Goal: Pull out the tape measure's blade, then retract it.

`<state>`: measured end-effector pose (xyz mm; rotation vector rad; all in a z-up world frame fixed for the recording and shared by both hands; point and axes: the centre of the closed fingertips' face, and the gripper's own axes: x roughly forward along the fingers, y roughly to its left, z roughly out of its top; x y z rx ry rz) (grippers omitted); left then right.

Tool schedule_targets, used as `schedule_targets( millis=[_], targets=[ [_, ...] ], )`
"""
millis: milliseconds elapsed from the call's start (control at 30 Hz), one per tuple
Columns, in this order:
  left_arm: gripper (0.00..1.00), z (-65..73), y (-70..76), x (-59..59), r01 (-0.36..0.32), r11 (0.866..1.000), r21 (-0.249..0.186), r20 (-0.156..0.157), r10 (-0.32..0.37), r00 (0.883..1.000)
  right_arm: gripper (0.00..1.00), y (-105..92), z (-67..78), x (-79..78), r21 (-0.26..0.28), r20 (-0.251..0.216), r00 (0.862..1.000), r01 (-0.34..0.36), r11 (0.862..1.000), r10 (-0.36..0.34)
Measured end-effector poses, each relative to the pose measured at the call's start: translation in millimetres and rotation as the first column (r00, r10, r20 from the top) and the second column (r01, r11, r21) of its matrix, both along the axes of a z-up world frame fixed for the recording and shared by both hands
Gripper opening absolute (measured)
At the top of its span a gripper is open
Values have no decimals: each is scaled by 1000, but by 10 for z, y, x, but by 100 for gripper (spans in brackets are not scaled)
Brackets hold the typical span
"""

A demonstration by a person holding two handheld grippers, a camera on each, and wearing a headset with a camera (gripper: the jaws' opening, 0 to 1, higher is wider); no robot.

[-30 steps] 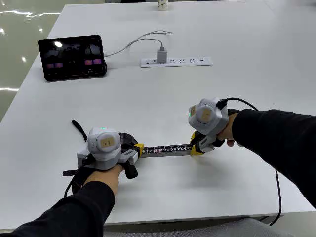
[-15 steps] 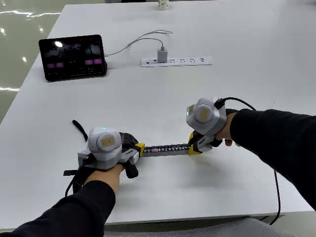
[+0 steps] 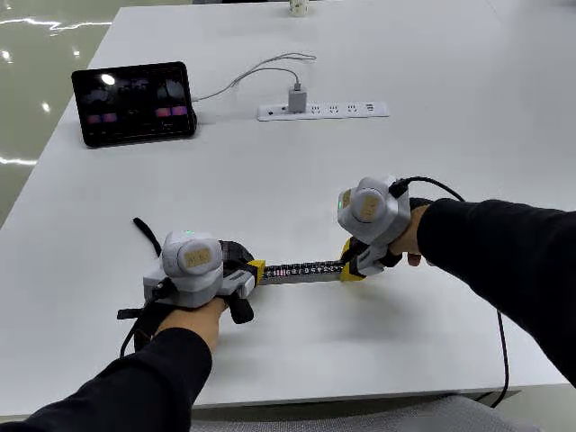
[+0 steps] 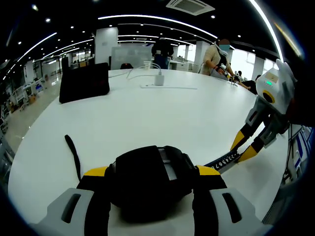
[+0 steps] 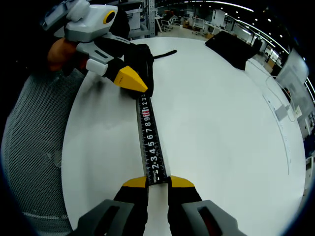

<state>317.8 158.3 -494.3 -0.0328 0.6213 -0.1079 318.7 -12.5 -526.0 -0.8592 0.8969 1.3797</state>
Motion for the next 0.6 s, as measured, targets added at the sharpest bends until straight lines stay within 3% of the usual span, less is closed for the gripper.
schedule_targets(
  millis=[600],
  targets=[
    [63, -12, 2, 0, 2, 1000, -1, -5, -2, 1000, 11, 100, 6, -6, 11, 0, 1000, -7, 1000, 7]
  ],
)
